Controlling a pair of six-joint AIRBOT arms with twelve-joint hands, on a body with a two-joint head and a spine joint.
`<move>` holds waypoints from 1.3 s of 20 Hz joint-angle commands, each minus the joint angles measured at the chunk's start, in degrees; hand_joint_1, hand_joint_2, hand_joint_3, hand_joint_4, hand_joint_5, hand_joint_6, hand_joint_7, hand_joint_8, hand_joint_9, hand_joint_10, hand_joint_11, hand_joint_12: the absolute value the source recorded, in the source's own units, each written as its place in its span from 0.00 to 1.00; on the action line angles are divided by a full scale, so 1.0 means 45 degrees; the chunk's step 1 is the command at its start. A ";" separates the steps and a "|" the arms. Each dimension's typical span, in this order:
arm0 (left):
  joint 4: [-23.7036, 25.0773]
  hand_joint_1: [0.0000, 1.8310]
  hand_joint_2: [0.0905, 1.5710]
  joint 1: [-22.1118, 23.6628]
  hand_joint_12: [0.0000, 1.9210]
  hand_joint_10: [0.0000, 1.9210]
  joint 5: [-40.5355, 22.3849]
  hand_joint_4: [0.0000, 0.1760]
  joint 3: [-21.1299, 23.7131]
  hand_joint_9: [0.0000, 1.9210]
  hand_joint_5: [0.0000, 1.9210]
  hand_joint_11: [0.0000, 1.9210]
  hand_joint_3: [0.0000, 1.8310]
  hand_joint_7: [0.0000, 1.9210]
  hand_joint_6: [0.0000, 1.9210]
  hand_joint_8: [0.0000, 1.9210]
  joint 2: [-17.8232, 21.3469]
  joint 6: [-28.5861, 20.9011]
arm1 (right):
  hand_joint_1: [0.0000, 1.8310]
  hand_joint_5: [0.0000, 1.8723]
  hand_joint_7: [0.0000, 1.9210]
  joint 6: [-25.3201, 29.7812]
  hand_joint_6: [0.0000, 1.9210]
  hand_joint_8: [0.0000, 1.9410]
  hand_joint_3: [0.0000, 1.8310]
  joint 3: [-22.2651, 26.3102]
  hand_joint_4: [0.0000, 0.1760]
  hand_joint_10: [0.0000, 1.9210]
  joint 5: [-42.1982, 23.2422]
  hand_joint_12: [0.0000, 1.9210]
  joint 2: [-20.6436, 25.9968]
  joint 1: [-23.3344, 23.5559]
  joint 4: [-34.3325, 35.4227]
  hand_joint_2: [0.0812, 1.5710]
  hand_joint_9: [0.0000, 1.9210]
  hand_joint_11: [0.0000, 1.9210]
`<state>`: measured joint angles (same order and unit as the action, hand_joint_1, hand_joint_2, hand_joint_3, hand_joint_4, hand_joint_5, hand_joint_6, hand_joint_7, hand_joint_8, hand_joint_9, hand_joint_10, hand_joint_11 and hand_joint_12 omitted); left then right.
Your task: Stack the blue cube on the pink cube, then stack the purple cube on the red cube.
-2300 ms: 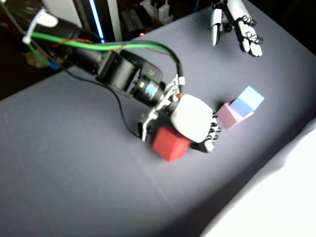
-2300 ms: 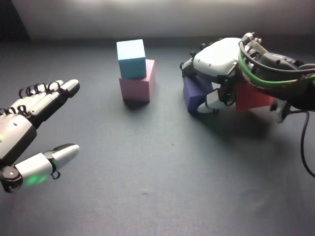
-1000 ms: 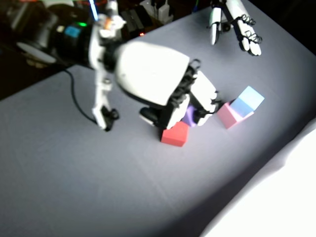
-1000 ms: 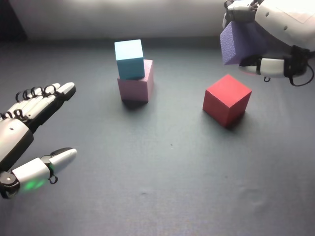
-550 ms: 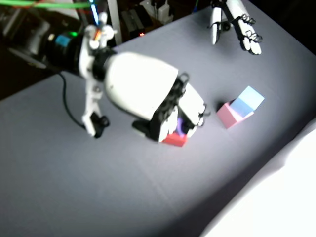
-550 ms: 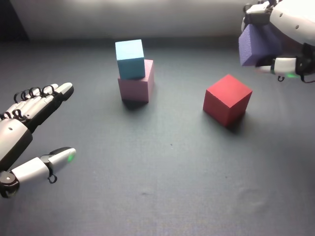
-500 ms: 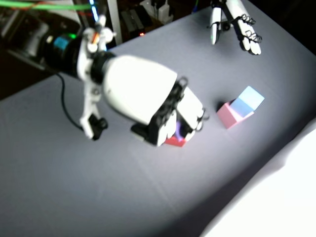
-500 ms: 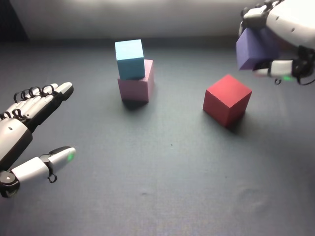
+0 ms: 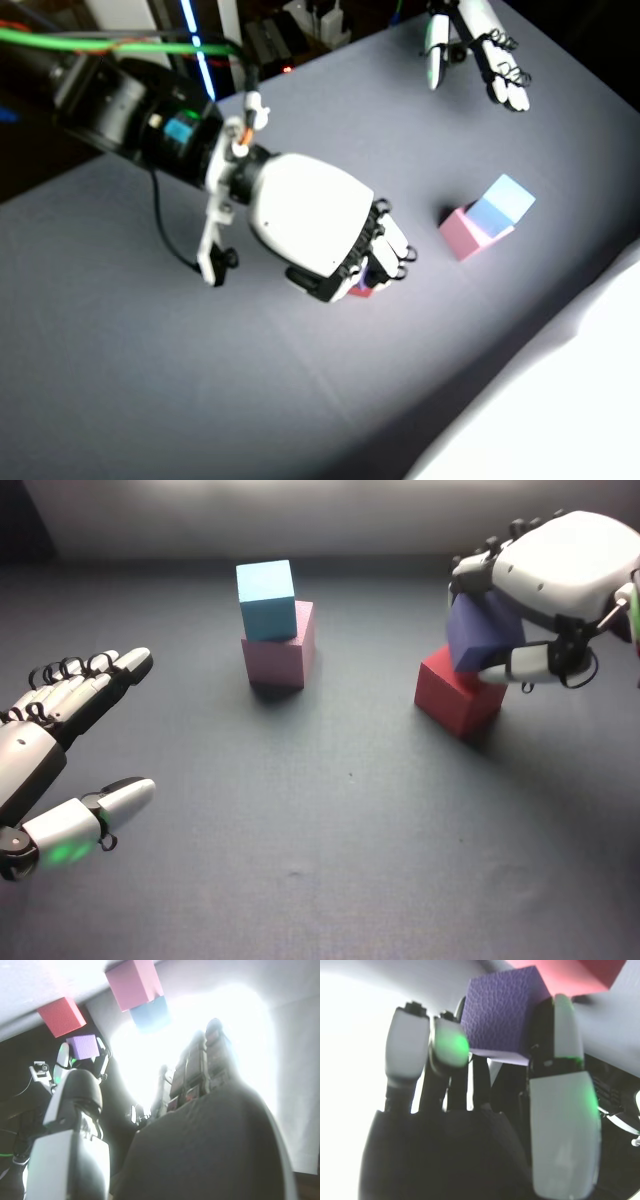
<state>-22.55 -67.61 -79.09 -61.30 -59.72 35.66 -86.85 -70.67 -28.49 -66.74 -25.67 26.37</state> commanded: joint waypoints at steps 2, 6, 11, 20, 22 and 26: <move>0.0078 0.34 0.82 0.0034 0.00 0.00 -0.1560 0.87 -0.0050 0.00 0.00 0.00 0.00 0.00 0.00 0.00 0.0057 -0.0108 | 0.59 0.38 0.51 -0.0005 0.72 1.00 0.00 -0.0176 0.00 1.00 -0.1103 1.00 -0.0058 0.0049 -0.0128 0.79 0.61 0.67; 0.0078 0.35 0.82 0.0034 0.00 0.00 -0.1566 0.86 -0.0053 0.00 0.00 0.00 0.00 0.00 0.00 0.00 0.0048 -0.0119 | 0.61 0.34 0.33 -0.0005 0.75 0.82 0.00 -0.0443 0.00 0.71 -0.0827 0.94 -0.0337 -0.0005 -0.0048 0.82 0.28 0.24; 0.0078 0.34 0.82 0.0034 0.00 0.00 -0.1592 0.89 -0.0041 0.00 0.00 0.00 0.00 0.00 0.00 0.00 0.0052 -0.0124 | 0.59 0.19 0.22 -0.0005 0.03 0.02 0.00 -0.0483 0.00 0.37 -0.0784 0.88 -0.0347 -0.0134 0.0194 0.77 0.15 0.01; 0.0074 0.34 0.82 0.0034 0.00 0.00 -0.1626 0.75 -0.0027 0.00 0.00 0.00 0.00 0.00 0.00 0.00 0.0057 -0.0142 | 0.39 0.07 0.10 -0.0005 0.00 0.00 0.01 -0.0060 0.00 0.30 -0.1040 0.80 0.0115 -0.0196 0.0260 0.84 0.00 0.00; 0.0061 0.34 0.82 0.0034 0.00 0.00 -0.1629 0.82 -0.0024 0.00 0.00 0.00 0.00 0.00 0.00 0.00 0.0056 -0.0142 | 0.37 0.04 0.08 -0.0005 0.00 0.00 0.01 0.0112 0.00 0.25 -0.1167 0.78 0.0310 -0.0221 0.0259 0.85 0.00 0.00; 0.0047 0.35 0.82 0.0032 0.00 0.00 -0.1634 0.73 -0.0015 0.00 0.00 0.00 0.00 0.00 0.00 0.00 0.0056 -0.0142 | 0.35 0.03 0.06 -0.0005 0.00 0.00 0.00 0.0374 0.10 0.22 -0.1357 0.76 0.0626 -0.0329 0.0257 0.85 0.00 0.00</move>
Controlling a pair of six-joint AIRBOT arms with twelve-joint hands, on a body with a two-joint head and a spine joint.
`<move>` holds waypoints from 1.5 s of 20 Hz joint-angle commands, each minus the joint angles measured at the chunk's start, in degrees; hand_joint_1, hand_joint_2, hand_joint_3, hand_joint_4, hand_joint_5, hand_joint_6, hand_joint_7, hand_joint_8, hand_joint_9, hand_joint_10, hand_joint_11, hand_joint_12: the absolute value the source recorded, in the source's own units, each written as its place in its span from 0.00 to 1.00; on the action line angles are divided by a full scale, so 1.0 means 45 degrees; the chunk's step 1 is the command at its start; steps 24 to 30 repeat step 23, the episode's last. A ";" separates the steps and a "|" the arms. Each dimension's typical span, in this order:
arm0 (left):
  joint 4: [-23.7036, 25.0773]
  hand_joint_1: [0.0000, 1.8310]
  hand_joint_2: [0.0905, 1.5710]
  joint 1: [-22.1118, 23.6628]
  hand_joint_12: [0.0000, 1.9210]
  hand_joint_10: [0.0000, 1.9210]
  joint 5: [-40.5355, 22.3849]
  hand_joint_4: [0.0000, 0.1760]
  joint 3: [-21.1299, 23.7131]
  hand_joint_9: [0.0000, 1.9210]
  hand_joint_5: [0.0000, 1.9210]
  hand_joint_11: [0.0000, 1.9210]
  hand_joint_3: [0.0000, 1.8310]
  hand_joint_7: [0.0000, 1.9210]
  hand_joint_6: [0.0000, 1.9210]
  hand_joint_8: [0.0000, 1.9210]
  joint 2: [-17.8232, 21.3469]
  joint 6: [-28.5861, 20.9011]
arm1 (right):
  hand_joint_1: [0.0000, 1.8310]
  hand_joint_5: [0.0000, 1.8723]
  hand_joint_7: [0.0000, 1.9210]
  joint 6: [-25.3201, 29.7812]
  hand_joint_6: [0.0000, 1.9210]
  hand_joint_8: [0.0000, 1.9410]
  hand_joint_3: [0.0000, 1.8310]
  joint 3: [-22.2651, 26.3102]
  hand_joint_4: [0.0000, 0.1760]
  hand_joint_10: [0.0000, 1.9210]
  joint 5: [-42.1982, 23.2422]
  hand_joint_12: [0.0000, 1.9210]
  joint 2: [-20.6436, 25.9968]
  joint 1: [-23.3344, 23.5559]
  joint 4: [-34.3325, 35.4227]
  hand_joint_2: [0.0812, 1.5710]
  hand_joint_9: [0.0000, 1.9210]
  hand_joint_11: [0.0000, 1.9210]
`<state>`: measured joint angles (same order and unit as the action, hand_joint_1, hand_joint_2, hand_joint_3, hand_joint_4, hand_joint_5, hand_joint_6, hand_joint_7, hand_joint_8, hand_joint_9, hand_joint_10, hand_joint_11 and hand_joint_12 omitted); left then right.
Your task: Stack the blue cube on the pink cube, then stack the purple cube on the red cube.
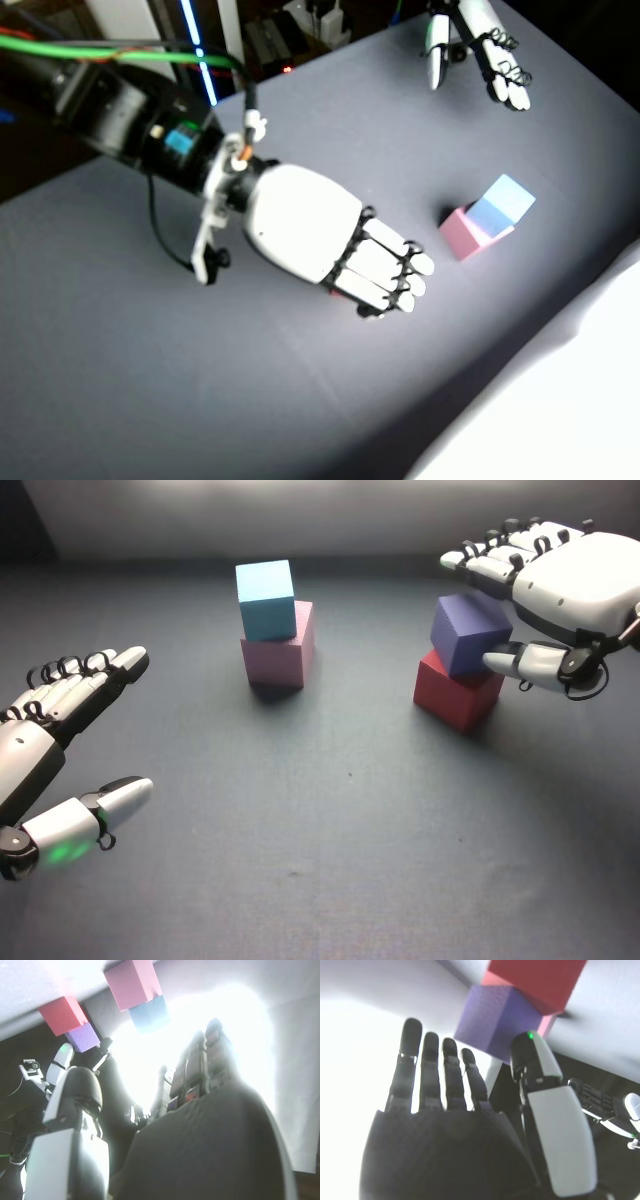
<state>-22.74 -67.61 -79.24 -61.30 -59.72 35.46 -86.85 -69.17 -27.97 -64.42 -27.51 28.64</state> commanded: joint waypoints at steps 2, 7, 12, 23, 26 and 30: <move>0.0083 0.35 0.82 0.0023 0.00 0.00 -0.1610 0.75 -0.0010 0.00 0.00 0.00 0.00 0.00 0.00 0.00 0.0056 -0.0099 | 0.35 0.00 0.06 -0.0005 0.00 0.00 0.00 0.0247 0.15 0.27 -0.1671 0.85 0.0300 -0.0015 -0.0282 0.84 0.00 0.00; 0.0073 0.35 0.82 -0.0010 0.00 0.00 -0.1656 0.82 0.0021 0.00 0.00 0.00 0.00 0.00 0.00 0.00 0.0057 -0.0099 | 0.35 0.00 0.00 -0.0004 0.00 0.00 0.00 0.1631 0.20 0.11 -0.2955 0.84 0.1449 -0.0521 -0.1013 0.76 0.00 0.00; 0.0072 0.34 0.82 -0.0052 0.00 0.00 -0.1815 0.69 0.0081 0.00 0.00 0.00 0.00 0.00 0.00 0.00 0.0069 -0.0099 | 0.28 0.00 0.00 0.0084 0.00 0.00 0.00 0.3576 0.19 0.00 -0.5486 0.81 0.3028 -0.1853 -0.1992 0.75 0.00 0.00; 0.0190 0.33 0.83 -0.0122 0.00 0.00 -0.2621 0.99 0.0251 0.00 0.00 0.00 0.00 0.00 0.00 0.00 0.0356 -0.0160 | 0.22 0.00 0.00 0.5414 0.00 0.00 0.00 0.4517 0.25 0.00 -1.2974 0.00 0.4572 -0.6887 -0.1361 0.80 0.00 0.00; 0.0190 0.33 0.83 -0.0122 0.00 0.00 -0.2621 0.99 0.0251 0.00 0.00 0.00 0.00 0.00 0.00 0.00 0.0356 -0.0160 | 0.22 0.00 0.00 0.5414 0.00 0.00 0.00 0.4517 0.25 0.00 -1.2974 0.00 0.4572 -0.6887 -0.1361 0.80 0.00 0.00; 0.0190 0.33 0.83 -0.0122 0.00 0.00 -0.2621 0.99 0.0251 0.00 0.00 0.00 0.00 0.00 0.00 0.00 0.0356 -0.0160 | 0.22 0.00 0.00 0.5414 0.00 0.00 0.00 0.4517 0.25 0.00 -1.2974 0.00 0.4572 -0.6887 -0.1361 0.80 0.00 0.00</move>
